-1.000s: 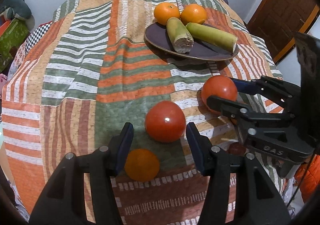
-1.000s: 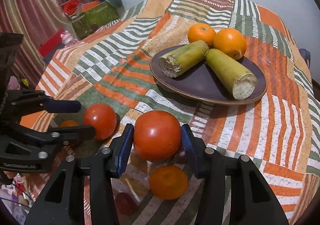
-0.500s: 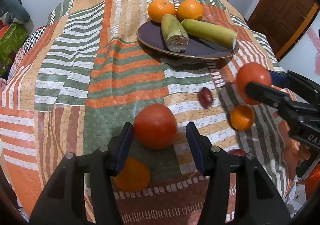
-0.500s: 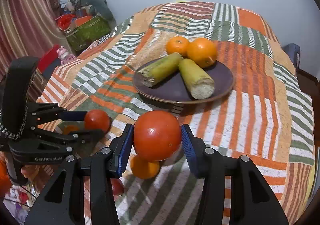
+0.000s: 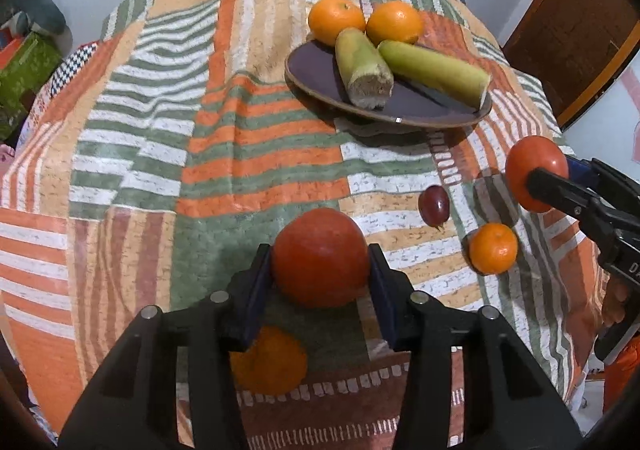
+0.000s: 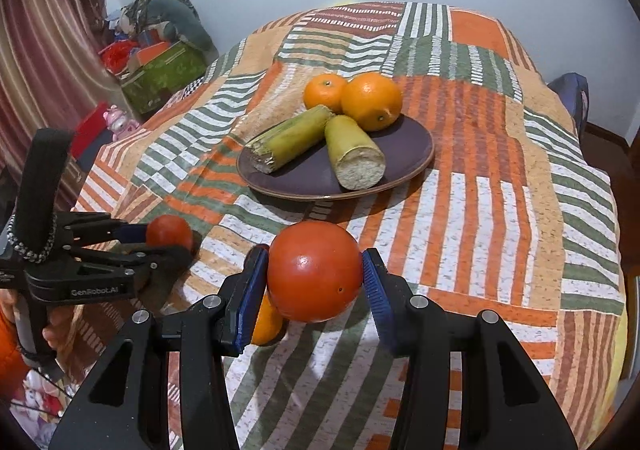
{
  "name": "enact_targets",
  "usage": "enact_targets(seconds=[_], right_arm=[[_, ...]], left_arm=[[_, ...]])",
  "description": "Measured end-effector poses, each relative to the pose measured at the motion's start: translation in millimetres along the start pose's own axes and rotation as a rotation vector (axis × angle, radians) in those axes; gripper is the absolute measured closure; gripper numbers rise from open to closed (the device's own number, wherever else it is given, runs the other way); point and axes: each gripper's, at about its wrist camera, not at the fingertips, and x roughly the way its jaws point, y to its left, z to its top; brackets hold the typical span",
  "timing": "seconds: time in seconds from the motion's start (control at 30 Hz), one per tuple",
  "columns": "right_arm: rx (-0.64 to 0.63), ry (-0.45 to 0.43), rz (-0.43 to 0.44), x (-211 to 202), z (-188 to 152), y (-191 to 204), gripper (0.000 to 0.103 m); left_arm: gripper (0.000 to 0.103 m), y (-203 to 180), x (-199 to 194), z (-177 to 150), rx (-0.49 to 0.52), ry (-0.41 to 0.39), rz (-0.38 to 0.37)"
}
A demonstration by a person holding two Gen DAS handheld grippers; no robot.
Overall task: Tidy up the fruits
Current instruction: 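Grasp a red tomato with the right tool while the left tool grasps another tomato, then carry both tomatoes onto the purple plate and open both tools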
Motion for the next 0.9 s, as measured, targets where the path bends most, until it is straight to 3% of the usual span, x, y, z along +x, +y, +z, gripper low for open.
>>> enact_targets(seconds=[0.5,0.9], right_arm=[[-0.019,-0.084,-0.035,-25.2,18.7,-5.0,0.058],[-0.02,-0.161,-0.054,-26.5,48.9,-14.8,0.058]], left_arm=[[0.057,-6.6,-51.4,37.8,0.009,-0.162,0.006],[0.057,-13.3,-61.4,77.0,0.032,-0.235,0.015]])
